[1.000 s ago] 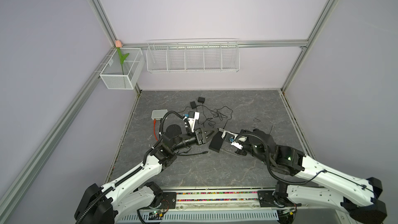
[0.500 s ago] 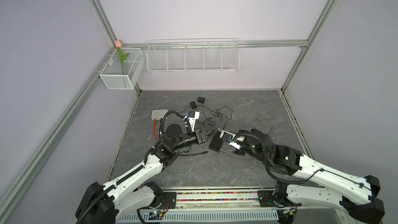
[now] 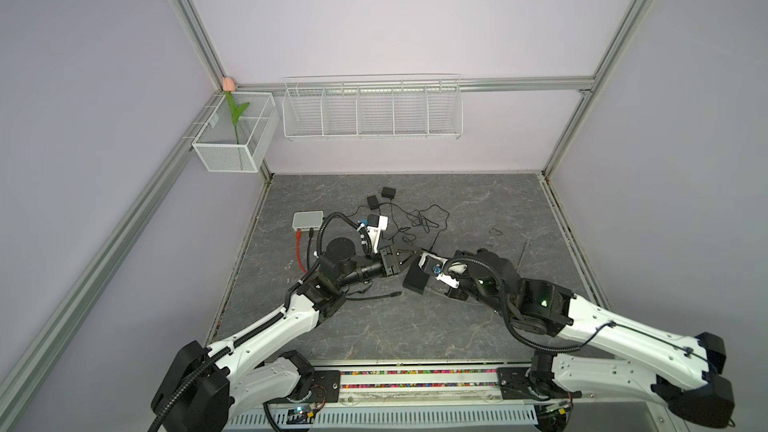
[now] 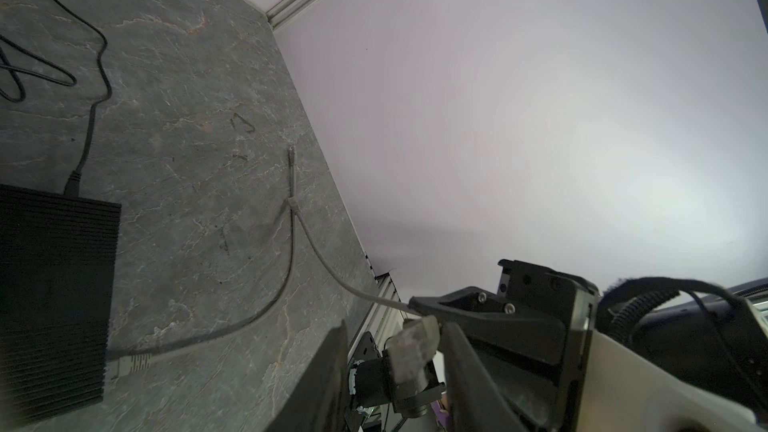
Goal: Insert the plug into the switch port
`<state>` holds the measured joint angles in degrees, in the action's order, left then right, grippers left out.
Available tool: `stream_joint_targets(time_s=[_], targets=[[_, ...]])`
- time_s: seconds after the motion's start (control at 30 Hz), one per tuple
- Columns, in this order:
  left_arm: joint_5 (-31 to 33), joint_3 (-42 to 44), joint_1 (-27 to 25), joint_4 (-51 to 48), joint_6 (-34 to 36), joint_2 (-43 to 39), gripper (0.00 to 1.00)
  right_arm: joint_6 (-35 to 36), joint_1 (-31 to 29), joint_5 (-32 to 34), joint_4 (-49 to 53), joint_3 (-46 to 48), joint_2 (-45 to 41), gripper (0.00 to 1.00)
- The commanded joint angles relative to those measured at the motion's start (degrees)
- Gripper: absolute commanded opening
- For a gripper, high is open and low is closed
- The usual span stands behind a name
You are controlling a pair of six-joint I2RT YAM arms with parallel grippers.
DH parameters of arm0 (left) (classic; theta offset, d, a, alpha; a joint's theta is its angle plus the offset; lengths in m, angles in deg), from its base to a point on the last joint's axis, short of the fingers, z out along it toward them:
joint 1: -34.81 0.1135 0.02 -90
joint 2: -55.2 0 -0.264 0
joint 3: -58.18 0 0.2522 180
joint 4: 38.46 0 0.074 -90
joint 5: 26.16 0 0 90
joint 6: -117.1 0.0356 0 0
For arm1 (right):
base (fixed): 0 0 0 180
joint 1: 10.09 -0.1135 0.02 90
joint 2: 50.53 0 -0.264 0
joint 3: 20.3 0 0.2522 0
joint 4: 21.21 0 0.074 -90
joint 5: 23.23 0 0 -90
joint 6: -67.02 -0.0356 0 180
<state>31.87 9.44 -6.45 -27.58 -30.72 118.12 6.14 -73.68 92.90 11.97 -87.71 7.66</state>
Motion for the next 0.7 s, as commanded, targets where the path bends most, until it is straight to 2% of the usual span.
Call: stream_joint_targets(time_s=[0.0, 0.4, 0.67], targets=[[0.2, -0.3, 0.3, 2.1, -0.8, 0.1, 0.34, -0.9, -0.4, 0.1, -1.8, 0.6, 0.4, 0.07], [0.8, 0.0, 0.3, 1.3, -0.4, 0.4, 0.14, -1.0, -0.6, 0.9, -1.5, 0.5, 1.0, 0.07], [1.5, -0.1, 0.3, 0.0, 0.6, 0.3, 0.07, -2.0, -0.6, -0.9, -1.0, 0.6, 0.7, 0.16]])
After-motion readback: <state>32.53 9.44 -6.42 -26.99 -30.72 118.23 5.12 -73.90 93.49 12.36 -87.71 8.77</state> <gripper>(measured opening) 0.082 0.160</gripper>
